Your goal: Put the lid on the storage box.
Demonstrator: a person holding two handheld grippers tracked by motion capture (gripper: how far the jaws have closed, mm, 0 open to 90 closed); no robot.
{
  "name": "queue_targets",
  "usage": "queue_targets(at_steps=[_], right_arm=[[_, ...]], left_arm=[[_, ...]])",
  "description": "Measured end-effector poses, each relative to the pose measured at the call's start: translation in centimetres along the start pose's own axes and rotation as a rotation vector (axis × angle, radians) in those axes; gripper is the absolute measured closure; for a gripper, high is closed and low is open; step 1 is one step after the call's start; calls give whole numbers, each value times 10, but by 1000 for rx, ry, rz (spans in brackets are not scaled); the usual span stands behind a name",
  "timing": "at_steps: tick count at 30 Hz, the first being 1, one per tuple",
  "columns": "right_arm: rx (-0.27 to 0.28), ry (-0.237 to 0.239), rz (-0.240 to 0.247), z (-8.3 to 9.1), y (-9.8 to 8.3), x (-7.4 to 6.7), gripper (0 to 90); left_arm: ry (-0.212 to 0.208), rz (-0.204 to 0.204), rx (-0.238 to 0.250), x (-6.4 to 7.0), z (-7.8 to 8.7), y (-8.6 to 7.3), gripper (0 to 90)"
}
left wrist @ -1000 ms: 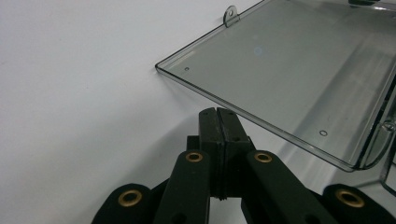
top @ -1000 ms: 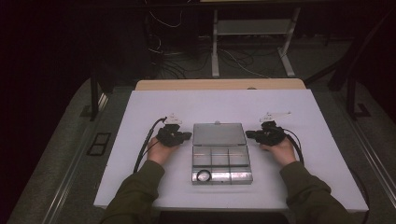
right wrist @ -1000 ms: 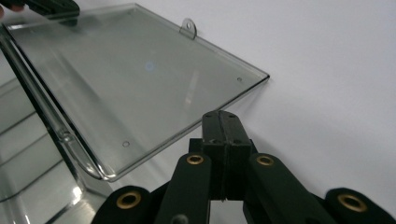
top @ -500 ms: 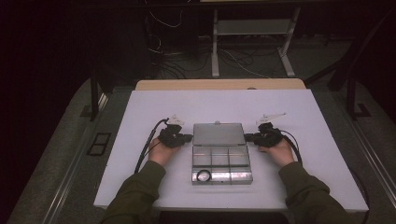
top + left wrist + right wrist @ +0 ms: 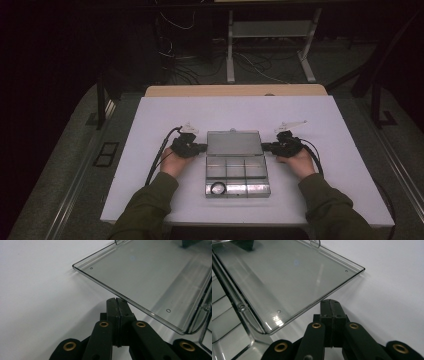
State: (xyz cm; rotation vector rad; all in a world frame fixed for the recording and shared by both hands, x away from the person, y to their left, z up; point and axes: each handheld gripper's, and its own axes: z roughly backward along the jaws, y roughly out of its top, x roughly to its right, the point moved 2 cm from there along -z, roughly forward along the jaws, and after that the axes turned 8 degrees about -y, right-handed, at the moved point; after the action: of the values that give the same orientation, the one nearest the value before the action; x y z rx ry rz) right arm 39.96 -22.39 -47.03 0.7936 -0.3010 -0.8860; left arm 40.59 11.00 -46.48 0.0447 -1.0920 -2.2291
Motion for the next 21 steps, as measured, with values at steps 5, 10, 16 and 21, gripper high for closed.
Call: queue_targets(at_steps=[5,10,16,21], right_arm=[[6,7,-3,0,2,-2,894],[10,-3,3,-1,7,-5,894],[23,-9,-9,-5,14,-5,894],[27,-17,-11,-7,19,-6,895]], left_arm=[[-8,14,14,-1,-2,4,889],[-16,12,19,-3,-4,9,889],[-23,32,38,-5,-8,18,889],[-16,48,62,-6,-10,26,890]])
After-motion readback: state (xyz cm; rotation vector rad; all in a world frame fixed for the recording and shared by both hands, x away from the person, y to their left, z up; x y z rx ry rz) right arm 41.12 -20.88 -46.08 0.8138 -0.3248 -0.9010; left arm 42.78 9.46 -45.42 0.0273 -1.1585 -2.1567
